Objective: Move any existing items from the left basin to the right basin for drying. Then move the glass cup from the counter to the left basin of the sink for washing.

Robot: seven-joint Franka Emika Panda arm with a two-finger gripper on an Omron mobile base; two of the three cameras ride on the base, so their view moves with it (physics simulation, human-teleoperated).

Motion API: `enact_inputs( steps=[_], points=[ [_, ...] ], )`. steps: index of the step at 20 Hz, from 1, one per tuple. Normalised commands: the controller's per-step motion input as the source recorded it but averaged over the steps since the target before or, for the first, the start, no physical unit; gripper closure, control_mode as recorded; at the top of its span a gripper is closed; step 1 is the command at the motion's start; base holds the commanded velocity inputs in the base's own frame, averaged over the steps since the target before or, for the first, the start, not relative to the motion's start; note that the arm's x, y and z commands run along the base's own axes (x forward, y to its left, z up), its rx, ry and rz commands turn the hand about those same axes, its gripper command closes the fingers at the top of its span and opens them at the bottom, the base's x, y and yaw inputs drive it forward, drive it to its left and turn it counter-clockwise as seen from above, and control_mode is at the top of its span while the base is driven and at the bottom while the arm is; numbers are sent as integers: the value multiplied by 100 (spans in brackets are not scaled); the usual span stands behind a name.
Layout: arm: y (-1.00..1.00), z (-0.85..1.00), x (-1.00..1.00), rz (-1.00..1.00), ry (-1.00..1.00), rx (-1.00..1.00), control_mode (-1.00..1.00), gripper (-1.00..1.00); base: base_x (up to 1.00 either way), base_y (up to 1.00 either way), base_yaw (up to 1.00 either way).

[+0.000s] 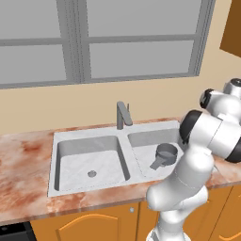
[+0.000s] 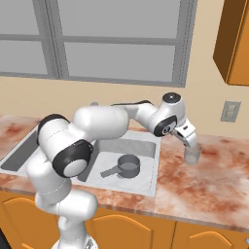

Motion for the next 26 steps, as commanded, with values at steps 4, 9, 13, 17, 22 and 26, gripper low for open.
enact_inputs(
  steps=[4,9,13,17,22,26],
  points=[
    [0,-12,15,2,6,0,-100,-100,0,0,0],
    [-3,-16,7,4,3,0,-100,-100,0,0,0],
    [-9,-18,3,5,0,0,-100,-100,0,0,0],
    [-10,-16,3,6,0,0,-100,-100,0,0,0],
    [-4,-14,9,6,0,0,-100,-100,0,0,0],
    [-1,-16,13,8,1,0,-100,-100,0,0,0]
  ],
)
